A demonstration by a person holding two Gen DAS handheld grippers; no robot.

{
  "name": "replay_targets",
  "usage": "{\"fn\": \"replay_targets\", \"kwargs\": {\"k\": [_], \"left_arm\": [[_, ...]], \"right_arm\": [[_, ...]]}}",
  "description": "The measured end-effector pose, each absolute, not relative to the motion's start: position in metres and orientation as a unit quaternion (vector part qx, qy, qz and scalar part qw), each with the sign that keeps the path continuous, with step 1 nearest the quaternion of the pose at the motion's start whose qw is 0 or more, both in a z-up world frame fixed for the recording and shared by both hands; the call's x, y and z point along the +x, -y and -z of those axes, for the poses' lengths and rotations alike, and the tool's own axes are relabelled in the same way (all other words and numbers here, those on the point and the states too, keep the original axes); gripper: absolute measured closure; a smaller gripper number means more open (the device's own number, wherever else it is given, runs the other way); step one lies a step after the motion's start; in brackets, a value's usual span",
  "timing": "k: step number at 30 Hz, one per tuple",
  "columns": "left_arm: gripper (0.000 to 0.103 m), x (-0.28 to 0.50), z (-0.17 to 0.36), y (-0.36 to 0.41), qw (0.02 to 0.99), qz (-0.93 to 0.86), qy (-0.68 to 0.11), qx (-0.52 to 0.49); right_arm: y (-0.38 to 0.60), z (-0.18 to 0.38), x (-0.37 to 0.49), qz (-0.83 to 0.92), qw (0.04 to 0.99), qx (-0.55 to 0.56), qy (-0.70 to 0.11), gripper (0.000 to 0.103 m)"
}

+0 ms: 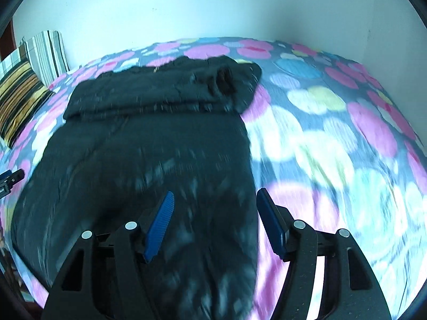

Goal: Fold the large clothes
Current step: 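Open and lift both grippers away from the folded jacket, then grasp the jacket hem with the left gripper while the right gripper grasps beside it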

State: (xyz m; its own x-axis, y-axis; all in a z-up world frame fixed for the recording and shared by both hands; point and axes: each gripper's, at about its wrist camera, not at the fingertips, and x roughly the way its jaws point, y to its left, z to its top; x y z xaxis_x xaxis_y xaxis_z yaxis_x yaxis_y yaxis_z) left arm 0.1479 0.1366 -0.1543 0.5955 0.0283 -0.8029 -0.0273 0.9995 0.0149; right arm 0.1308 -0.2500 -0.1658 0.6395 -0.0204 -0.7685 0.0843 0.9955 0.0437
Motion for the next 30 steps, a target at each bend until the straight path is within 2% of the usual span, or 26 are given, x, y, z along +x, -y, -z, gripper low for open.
{"fn": "replay_targets", "kwargs": {"k": [10, 20, 23, 25, 26, 28, 30], "left_arm": [[0.013, 0.107, 0.183, -0.152, 0.870, 0.057, -0.483, -0.082], [0.014, 0.099, 0.189, -0.143, 0.874, 0.074, -0.477, -0.062], [0.023, 0.098, 0.190, -0.141, 0.874, 0.076, -0.476, -0.062], [0.035, 0.096, 0.189, -0.138, 0.874, 0.082, -0.474, -0.064], [0.039, 0.095, 0.189, -0.136, 0.874, 0.088, -0.474, -0.066], [0.054, 0.094, 0.188, -0.134, 0.872, 0.098, -0.474, -0.075], [0.062, 0.093, 0.188, -0.133, 0.871, 0.102, -0.474, -0.080]], "right_arm": [[0.252, 0.188, 0.083, 0.021, 0.891, 0.049, -0.450, 0.035], [0.253, 0.202, 0.065, 0.015, 0.883, 0.075, -0.463, 0.033], [0.253, 0.205, 0.063, 0.013, 0.880, 0.086, -0.467, 0.033], [0.251, 0.206, 0.060, 0.012, 0.881, 0.086, -0.465, 0.045], [0.250, 0.207, 0.058, 0.008, 0.881, 0.089, -0.465, 0.055], [0.246, 0.206, 0.056, 0.005, 0.881, 0.088, -0.465, 0.064], [0.242, 0.205, 0.054, 0.001, 0.882, 0.083, -0.463, 0.074]]}}
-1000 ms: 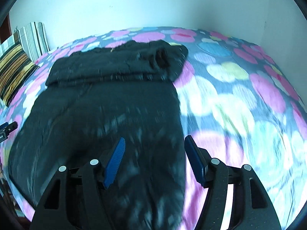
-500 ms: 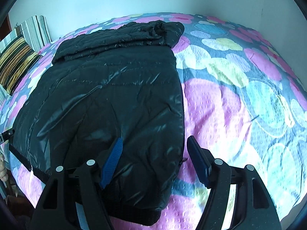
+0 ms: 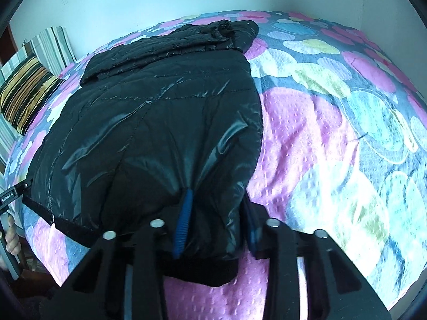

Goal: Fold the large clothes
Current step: 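Grasp the jacket hem with the left gripper while the right gripper grasps beside it, then lift the held hem with both grippers and fold it toward the collar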

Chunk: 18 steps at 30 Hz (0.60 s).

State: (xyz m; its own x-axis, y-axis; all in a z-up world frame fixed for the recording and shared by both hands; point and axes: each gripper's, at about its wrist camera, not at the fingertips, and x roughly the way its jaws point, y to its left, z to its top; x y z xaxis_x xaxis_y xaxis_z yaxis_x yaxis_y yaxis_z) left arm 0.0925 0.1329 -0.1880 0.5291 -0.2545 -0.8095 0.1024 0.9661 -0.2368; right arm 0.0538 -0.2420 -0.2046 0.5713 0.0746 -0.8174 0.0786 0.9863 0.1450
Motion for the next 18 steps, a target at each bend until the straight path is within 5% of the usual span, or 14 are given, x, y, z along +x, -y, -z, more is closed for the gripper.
{"fn": "replay_targets", "kwargs": {"k": [7, 18], "left_arm": [[0.090, 0.083, 0.175, -0.131, 0.875, 0.114, -0.463, -0.080], [0.094, 0.083, 0.086, -0.143, 0.905, 0.133, -0.382, -0.133]], "right_arm": [[0.245, 0.198, 0.045, -0.007, 0.887, 0.094, -0.453, 0.091], [0.250, 0.136, 0.023, -0.051, 0.914, 0.136, -0.378, 0.094]]}}
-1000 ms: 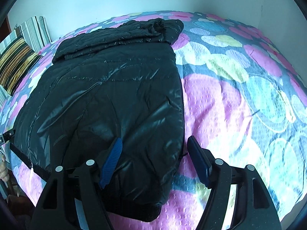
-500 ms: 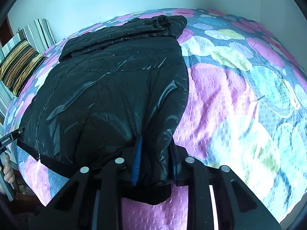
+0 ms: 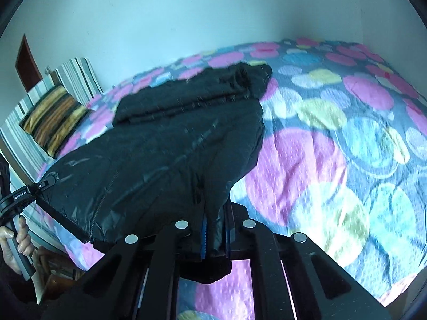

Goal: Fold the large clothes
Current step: 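Lift the held hem with both grippers and fold it toward the collar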

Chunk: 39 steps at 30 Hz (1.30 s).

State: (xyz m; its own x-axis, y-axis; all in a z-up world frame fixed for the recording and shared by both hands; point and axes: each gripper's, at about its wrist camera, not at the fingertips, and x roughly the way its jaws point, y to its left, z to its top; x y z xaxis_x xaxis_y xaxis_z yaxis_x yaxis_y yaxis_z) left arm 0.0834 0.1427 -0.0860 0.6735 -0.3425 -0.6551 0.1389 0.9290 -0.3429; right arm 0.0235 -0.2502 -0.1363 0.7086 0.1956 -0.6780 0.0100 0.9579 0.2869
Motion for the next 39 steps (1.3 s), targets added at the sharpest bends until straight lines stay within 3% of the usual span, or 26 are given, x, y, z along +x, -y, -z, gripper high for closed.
{"fn": "replay_targets", "kwargs": {"k": [9, 17, 28, 39], "left_arm": [[0.094, 0.158, 0.043, -0.138, 0.916, 0.141, -0.346, -0.144], [0.094, 0.271, 0.052, -0.121, 0.911, 0.120, -0.368, -0.140], [0.094, 0.391, 0.107, -0.095, 0.899, 0.082, -0.420, -0.087], [0.094, 0.421, 0.160, -0.090, 0.887, 0.074, -0.449, -0.078]], "right_arm": [[0.269, 0.085, 0.085, -0.078, 0.927, 0.179, -0.320, 0.095], [0.283, 0.072, 0.190, -0.082, 0.920, 0.217, -0.317, 0.095], [0.296, 0.118, 0.319, -0.043, 0.896, 0.229, -0.378, 0.095], [0.295, 0.186, 0.364, -0.016, 0.864, 0.227, -0.450, 0.096]]}}
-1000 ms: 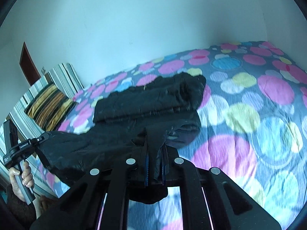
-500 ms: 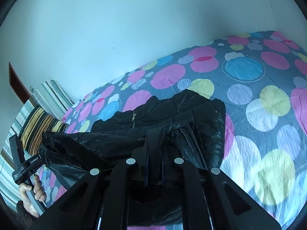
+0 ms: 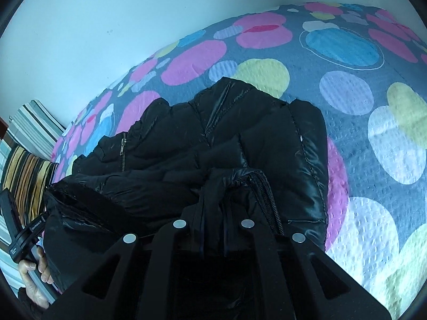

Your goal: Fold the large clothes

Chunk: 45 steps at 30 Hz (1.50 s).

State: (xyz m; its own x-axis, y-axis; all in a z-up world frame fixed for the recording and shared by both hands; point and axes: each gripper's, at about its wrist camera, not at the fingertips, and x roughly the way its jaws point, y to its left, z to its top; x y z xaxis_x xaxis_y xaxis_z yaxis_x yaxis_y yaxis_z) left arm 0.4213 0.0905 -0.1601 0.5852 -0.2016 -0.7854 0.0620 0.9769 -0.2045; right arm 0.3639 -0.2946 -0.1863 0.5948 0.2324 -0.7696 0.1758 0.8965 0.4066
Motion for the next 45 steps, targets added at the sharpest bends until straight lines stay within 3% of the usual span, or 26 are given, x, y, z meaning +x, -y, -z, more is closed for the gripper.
{"fn": "replay_targets", "kwargs": {"k": [6, 9, 11, 12, 13, 14, 18, 20, 32, 45], "left_arm": [[0.090, 0.415, 0.146, -0.093, 0.892, 0.078, -0.439, -0.078], [0.083, 0.411, 0.136, -0.100, 0.887, 0.089, -0.443, -0.091], [0.073, 0.407, 0.130, -0.107, 0.883, 0.099, -0.445, -0.111], [0.060, 0.404, 0.127, -0.110, 0.883, 0.099, -0.443, -0.118], [0.034, 0.401, 0.123, -0.113, 0.887, 0.092, -0.437, -0.118], [0.027, 0.394, 0.115, -0.119, 0.899, 0.074, -0.415, -0.117], [0.026, 0.382, 0.100, -0.133, 0.906, 0.083, -0.397, -0.124], [0.026, 0.378, 0.098, -0.137, 0.908, 0.084, -0.395, -0.110], [0.026, 0.387, 0.111, -0.136, 0.901, 0.106, -0.414, -0.070], [0.026, 0.447, 0.134, -0.113, 0.878, 0.134, -0.457, -0.053]], "right_arm": [[0.297, 0.180, 0.363, -0.024, 0.862, 0.234, -0.449, 0.093], [0.300, 0.172, 0.359, -0.029, 0.864, 0.235, -0.445, 0.090], [0.301, 0.168, 0.357, -0.029, 0.864, 0.238, -0.442, 0.086], [0.302, 0.165, 0.354, -0.031, 0.865, 0.242, -0.439, 0.083], [0.303, 0.162, 0.351, -0.031, 0.865, 0.244, -0.437, 0.081], [0.303, 0.159, 0.349, -0.032, 0.866, 0.245, -0.435, 0.078], [0.305, 0.141, 0.333, -0.034, 0.877, 0.239, -0.416, 0.048], [0.308, 0.131, 0.324, -0.037, 0.883, 0.236, -0.403, 0.045], [0.319, 0.123, 0.316, -0.063, 0.899, 0.188, -0.391, 0.041], [0.317, 0.130, 0.383, -0.079, 0.895, 0.141, -0.415, 0.041]]}}
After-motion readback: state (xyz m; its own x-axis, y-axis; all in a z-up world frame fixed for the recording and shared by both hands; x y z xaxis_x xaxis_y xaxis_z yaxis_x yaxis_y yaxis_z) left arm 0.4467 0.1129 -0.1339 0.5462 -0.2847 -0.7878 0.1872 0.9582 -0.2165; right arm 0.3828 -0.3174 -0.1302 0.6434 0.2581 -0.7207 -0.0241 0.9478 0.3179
